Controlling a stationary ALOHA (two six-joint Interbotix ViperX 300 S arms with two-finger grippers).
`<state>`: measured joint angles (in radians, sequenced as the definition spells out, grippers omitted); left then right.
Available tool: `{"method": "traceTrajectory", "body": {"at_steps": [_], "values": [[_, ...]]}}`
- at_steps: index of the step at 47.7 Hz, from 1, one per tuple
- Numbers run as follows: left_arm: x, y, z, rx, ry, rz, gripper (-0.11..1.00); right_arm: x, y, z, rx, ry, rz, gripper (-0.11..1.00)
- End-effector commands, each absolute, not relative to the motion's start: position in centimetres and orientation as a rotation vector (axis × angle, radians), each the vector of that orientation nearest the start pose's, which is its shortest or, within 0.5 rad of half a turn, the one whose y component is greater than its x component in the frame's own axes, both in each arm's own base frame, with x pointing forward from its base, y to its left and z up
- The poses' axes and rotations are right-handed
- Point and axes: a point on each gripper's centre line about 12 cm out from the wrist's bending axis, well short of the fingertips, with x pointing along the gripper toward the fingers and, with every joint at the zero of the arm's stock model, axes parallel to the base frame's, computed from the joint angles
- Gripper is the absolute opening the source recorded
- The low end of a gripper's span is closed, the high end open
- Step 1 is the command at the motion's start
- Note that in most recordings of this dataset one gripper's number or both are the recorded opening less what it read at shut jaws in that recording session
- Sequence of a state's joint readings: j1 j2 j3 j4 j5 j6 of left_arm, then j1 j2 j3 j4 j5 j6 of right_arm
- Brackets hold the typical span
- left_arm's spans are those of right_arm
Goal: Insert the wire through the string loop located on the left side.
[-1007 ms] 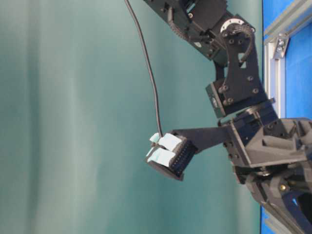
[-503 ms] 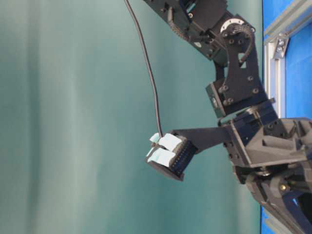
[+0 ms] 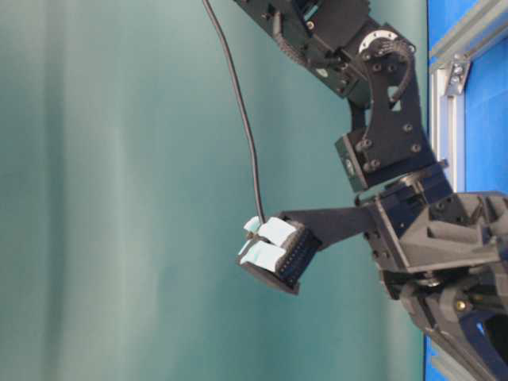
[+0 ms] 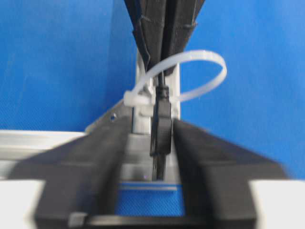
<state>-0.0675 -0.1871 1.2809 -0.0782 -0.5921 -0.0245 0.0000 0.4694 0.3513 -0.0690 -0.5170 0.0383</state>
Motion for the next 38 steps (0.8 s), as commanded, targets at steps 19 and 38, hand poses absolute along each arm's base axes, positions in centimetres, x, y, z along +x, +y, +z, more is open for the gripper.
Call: {"method": "traceTrajectory", "body": {"at_steps": [19, 38], "values": [[24.77, -1.09, 11.50, -0.059, 0.477, 0.000, 0.08, 51.06, 0.78, 12.83, -0.015, 0.271, 0.043, 0.00], [24.63, -1.05, 11.44, -0.063, 0.484, 0.002, 0.08, 50.95, 1.06, 12.53, -0.011, 0.294, 0.046, 0.56]]}}
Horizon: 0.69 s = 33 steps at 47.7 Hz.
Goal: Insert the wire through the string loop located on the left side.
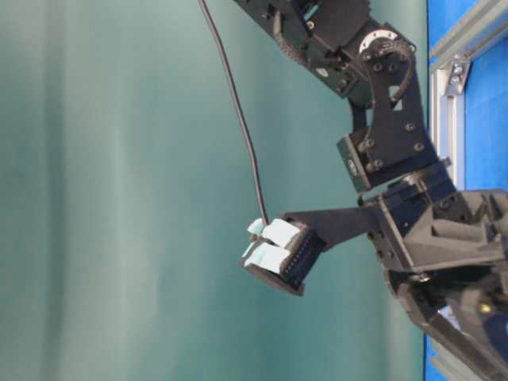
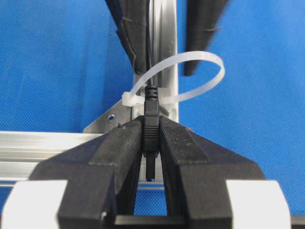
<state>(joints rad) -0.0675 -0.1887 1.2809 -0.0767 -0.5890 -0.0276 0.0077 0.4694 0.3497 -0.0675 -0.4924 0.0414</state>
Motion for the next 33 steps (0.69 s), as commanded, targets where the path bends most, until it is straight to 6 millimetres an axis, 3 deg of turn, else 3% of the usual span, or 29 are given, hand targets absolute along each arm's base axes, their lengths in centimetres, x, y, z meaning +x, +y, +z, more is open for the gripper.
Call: {"method": "traceTrajectory", "body": {"at_steps": [1, 5, 8, 19, 33], "values": [[24.6, -1.1, 11.4, -0.062, 0.484, 0.000, 0.08, 50.9, 1.1, 12.5, -0.011, 0.295, 0.046, 0.62], [24.6, -1.0, 11.4, -0.063, 0.489, 0.002, 0.08, 50.9, 1.0, 12.6, -0.004, 0.294, 0.040, 0.86], [24.6, -1.1, 11.4, -0.063, 0.491, 0.002, 0.08, 50.9, 1.0, 12.5, 0.002, 0.297, 0.036, 0.95], [23.7, -1.1, 11.6, -0.066, 0.526, -0.002, 0.08, 50.2, 0.9, 12.5, 0.004, 0.306, 0.035, 0.93], [21.2, -1.1, 13.4, -0.086, 0.536, -0.009, 0.08, 49.8, 1.0, 12.8, 0.006, 0.307, 0.034, 0.93]]}}
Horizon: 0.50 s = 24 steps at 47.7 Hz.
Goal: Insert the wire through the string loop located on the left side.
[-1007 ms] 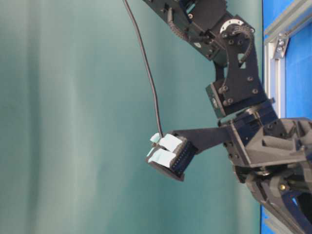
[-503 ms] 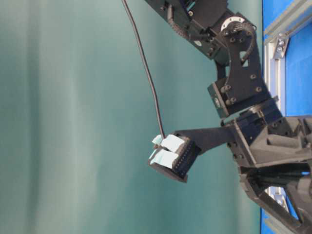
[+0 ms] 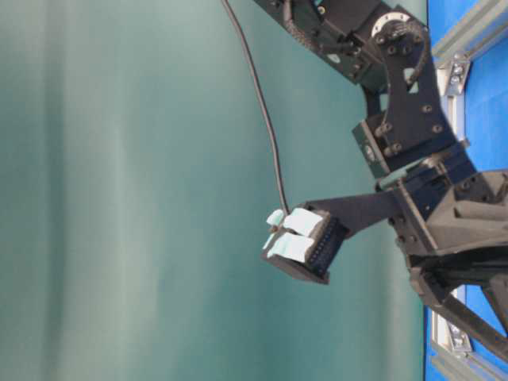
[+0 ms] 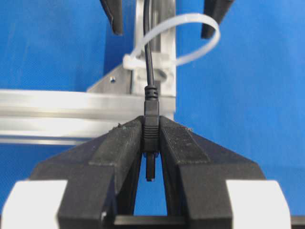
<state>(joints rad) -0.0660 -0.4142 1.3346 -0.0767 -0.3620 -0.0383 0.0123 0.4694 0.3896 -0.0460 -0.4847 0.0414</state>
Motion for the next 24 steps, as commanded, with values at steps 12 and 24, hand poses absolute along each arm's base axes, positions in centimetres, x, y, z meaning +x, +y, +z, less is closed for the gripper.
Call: {"method": "traceTrajectory", "body": {"at_steps": [12, 24], "values": [[19.3, -1.2, 15.1, -0.100, 0.587, -0.022, 0.08, 49.8, 1.2, 12.8, 0.005, 0.307, 0.038, 0.93], [17.9, -1.3, 18.1, -0.132, 0.532, -0.032, 0.08, 49.9, 1.2, 13.0, 0.007, 0.303, 0.037, 0.93]]}}
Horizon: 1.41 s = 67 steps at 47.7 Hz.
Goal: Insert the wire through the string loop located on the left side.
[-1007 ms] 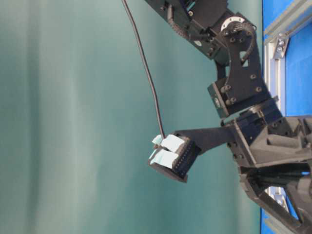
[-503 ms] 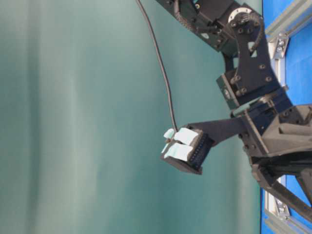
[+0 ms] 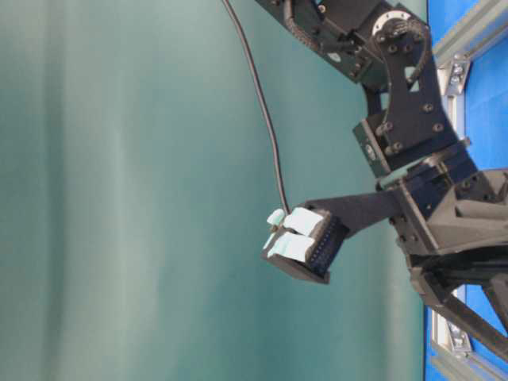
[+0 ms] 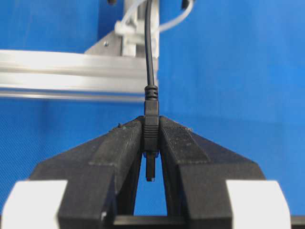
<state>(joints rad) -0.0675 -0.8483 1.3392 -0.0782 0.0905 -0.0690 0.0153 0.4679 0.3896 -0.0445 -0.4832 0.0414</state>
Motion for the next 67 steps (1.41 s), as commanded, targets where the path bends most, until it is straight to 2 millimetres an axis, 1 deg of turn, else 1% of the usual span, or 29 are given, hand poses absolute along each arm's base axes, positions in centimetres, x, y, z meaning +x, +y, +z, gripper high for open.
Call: {"method": "traceTrajectory", "body": {"at_steps": [1, 11, 23, 32, 37, 44, 56, 67], "values": [[17.7, -1.3, 18.2, -0.133, 0.525, -0.033, 0.08, 49.9, 1.1, 12.9, 0.006, 0.303, 0.037, 0.93], [16.2, -1.3, 19.8, -0.140, 0.525, -0.044, 0.08, 49.9, 1.2, 13.1, 0.005, 0.300, 0.037, 0.93], [14.7, -1.3, 22.1, -0.136, 0.482, -0.054, 0.08, 50.0, 1.2, 13.1, 0.006, 0.297, 0.037, 0.93], [13.8, -1.2, 22.8, -0.133, 0.491, -0.057, 0.08, 50.1, 1.2, 13.1, 0.006, 0.297, 0.037, 0.93], [13.6, -1.2, 23.4, -0.126, 0.473, -0.060, 0.08, 50.1, 1.2, 13.2, 0.006, 0.295, 0.037, 0.93], [13.9, -1.2, 23.5, -0.130, 0.441, -0.061, 0.08, 50.1, 1.2, 13.3, 0.006, 0.293, 0.037, 0.93], [14.3, -1.2, 22.7, -0.124, 0.460, -0.059, 0.08, 50.1, 1.2, 13.3, 0.005, 0.289, 0.038, 0.93], [14.2, -1.2, 22.9, -0.125, 0.448, -0.059, 0.08, 50.1, 1.0, 13.3, 0.007, 0.292, 0.034, 0.93]]}}
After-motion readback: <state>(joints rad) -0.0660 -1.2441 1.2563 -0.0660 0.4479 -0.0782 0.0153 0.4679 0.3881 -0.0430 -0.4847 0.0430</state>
